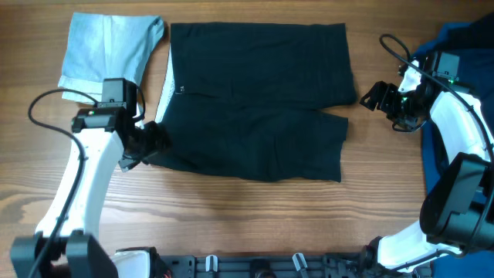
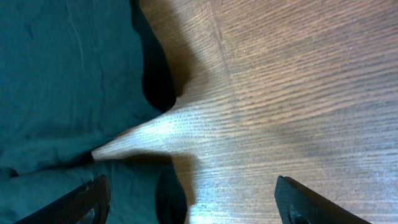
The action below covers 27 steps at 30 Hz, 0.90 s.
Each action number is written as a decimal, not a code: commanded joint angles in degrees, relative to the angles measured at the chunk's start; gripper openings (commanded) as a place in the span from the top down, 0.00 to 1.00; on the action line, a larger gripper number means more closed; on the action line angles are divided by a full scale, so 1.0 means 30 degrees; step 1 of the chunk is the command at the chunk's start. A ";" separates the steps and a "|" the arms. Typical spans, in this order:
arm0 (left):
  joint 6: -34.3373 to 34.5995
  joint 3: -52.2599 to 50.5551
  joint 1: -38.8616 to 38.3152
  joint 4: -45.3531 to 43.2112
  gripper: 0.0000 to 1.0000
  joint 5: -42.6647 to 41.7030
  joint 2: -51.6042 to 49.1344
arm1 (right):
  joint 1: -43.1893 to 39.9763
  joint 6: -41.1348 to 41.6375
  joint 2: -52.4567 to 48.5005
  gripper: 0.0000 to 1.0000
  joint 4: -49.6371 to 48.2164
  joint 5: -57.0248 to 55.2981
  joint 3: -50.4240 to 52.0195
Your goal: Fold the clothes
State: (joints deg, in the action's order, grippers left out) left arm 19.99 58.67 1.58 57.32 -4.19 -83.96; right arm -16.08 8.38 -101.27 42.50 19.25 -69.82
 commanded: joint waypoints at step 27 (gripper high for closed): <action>0.2484 0.2499 0.1668 -0.1020 0.48 0.1333 -0.1443 | 0.1756 -0.0131 -0.0211 0.24 0.2470 0.3264 0.1231</action>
State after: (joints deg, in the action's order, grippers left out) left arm 26.87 61.06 7.16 54.96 0.99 -95.33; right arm -11.64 5.08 -101.27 50.11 26.76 -68.38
